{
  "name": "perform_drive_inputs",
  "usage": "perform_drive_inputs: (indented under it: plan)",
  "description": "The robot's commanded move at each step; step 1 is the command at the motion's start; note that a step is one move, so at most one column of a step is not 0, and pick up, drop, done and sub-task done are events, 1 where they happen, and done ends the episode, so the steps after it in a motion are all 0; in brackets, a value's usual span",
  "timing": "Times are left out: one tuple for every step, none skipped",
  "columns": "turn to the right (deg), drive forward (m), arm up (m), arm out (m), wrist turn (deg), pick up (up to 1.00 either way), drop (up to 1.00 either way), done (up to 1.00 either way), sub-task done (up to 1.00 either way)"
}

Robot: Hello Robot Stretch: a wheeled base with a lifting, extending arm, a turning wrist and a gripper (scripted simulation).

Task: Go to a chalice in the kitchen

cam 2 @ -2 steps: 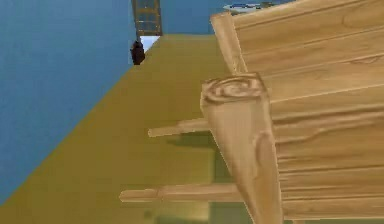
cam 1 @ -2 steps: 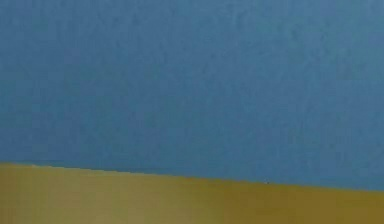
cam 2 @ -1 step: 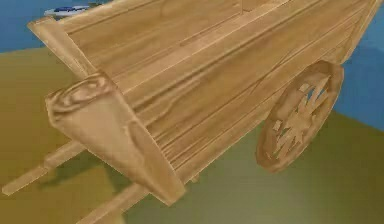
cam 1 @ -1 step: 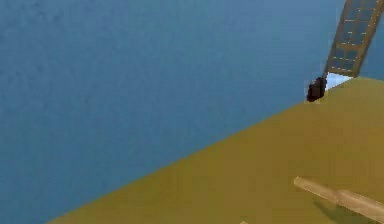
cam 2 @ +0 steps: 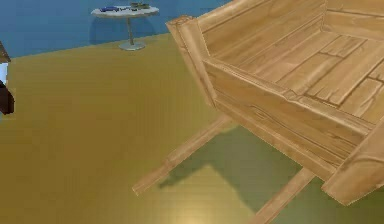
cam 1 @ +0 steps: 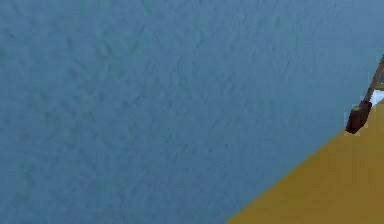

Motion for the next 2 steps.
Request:
perform_drive_inputs:
  plan:
    - [0.0, 0.10, 0.00, 0.00, 0.0, 0.00, 0.00, 0.00, 0.00]
    - [42.0, 0.00, 0.00, 0.00, 0.0, 0.00, 0.00, 0.00, 0.00]
